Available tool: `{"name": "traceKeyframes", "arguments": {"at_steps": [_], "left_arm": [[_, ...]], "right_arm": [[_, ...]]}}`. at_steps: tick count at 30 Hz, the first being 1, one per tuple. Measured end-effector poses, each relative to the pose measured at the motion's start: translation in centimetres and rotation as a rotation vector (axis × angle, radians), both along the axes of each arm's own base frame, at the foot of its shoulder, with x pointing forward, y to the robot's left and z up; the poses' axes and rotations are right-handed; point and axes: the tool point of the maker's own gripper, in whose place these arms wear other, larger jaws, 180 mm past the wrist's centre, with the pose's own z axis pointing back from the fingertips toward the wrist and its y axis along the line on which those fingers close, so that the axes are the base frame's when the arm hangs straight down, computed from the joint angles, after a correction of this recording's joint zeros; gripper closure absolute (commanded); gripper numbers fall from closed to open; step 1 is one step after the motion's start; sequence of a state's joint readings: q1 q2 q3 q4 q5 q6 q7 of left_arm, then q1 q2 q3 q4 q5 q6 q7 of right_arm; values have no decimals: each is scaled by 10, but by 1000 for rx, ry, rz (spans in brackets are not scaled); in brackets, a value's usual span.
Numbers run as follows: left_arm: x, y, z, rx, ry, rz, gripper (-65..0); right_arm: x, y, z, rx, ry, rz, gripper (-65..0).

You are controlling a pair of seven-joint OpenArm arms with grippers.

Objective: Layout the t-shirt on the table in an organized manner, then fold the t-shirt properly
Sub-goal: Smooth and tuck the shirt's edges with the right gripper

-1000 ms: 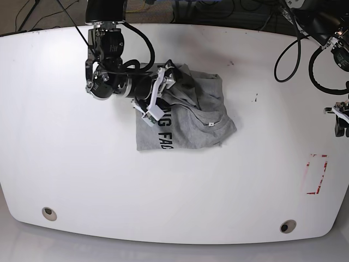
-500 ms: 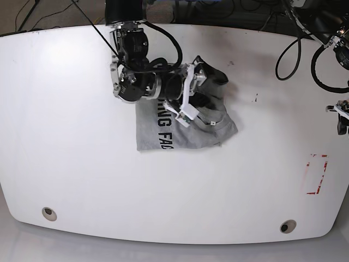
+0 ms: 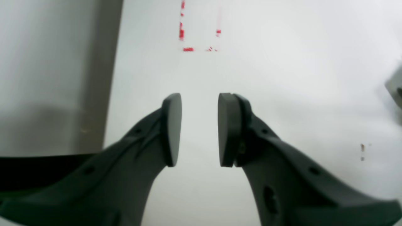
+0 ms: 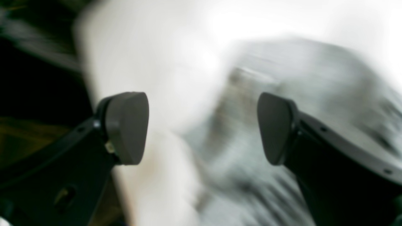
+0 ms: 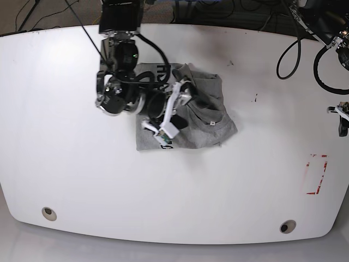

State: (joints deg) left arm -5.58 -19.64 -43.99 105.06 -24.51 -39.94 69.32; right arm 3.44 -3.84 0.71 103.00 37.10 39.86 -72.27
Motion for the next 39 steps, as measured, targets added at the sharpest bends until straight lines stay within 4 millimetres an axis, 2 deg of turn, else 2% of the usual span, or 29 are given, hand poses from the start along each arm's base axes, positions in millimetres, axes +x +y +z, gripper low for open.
{"name": "traceKeyframes", "arguments": {"at_steps": [3,7,15,28,33,39], "left_arm": [[2,-5,-2,-3,6,-15,-178],[4,-11,-4,-15,0,-30,-178],[3,-7,-3,-7,4,-20,-179],[2,-9,-6,-11,10,-23,-179],[0,-9,-9,-11,21,-22,-179],[0,-9,-8,-11,17,-23,-178]], "right_arm": [[-1,-20,-6,-72,-11,-9,-517],[-14,-32,-8,-102,-20,-2,-517],[-40,-37,-14,-123,-8,18,-517],[-43,-53,-25,-186,-10,1,-517],[-41,-50,-34,-271,-52,19,-517],[-49,-28,-35,-248,-71,64,-517]]}}
